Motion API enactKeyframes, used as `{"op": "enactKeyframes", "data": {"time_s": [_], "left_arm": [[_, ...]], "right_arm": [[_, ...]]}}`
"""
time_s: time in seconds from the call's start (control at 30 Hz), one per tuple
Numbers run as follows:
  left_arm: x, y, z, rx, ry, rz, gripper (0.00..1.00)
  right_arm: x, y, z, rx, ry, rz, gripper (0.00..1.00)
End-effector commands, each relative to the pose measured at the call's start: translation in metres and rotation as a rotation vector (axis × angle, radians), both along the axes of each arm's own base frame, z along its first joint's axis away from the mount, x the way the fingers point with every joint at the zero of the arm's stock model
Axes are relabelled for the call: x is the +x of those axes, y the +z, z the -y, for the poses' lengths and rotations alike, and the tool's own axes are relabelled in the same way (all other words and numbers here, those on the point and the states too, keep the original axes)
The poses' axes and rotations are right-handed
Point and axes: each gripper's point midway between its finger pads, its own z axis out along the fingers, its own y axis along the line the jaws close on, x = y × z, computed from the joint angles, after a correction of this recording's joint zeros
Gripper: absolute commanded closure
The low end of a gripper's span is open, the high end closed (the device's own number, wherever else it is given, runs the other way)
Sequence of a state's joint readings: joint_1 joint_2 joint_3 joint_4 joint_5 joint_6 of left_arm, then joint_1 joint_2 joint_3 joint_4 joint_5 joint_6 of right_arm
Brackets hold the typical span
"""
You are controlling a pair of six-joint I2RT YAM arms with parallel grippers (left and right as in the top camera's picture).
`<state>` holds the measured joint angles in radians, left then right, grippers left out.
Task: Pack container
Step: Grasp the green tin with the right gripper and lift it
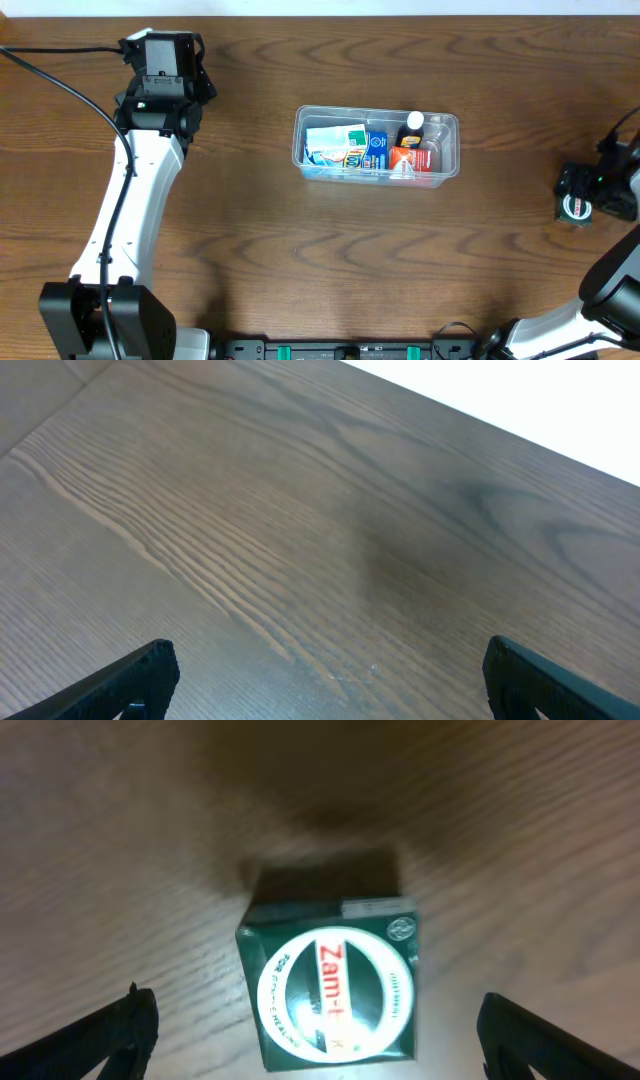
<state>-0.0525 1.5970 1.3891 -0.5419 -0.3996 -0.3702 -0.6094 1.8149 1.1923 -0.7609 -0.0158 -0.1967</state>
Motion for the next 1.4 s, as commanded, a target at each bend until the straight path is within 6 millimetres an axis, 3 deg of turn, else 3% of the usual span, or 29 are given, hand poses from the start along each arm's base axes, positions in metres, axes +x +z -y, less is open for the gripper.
{"op": "enactKeyframes", "data": {"time_s": [0.0,0.33,0.53,0.57,0.7,0.87,1.17,1.23,1.37], "left_arm": [[0.0,0.001,-0.003,0.001,0.02,0.007,0.02],[0.0,0.001,-0.003,0.001,0.02,0.007,0.02],[0.0,0.001,-0.003,0.001,0.02,0.007,0.02],[0.0,0.001,-0.003,0.001,0.02,0.007,0.02],[0.0,0.001,-0.003,0.001,0.02,0.007,0.02],[0.0,0.001,-0.003,0.001,0.02,0.007,0.02],[0.0,0.001,-0.003,0.001,0.02,0.007,0.02],[0.0,0.001,-0.003,0.001,0.02,0.007,0.02],[0.0,0.001,-0.003,0.001,0.02,0.007,0.02]], "right_arm": [[-0.01,-0.018,-0.006,0.022,0.02,-0.02,0.01],[-0.007,-0.024,-0.004,0.005,0.012,0.005,0.03],[-0.005,-0.025,-0.004,0.01,0.011,0.013,0.3],[-0.006,-0.025,-0.004,0.011,0.011,0.011,0.31],[-0.005,-0.025,-0.005,0.021,-0.006,0.016,0.26],[-0.004,-0.025,-0.007,0.033,-0.004,0.023,0.1],[-0.008,-0.035,-0.01,0.048,-0.035,0.013,0.15],[-0.008,-0.035,-0.01,0.048,-0.041,0.014,0.2],[-0.005,-0.034,-0.008,0.04,-0.053,0.027,0.47]]}}
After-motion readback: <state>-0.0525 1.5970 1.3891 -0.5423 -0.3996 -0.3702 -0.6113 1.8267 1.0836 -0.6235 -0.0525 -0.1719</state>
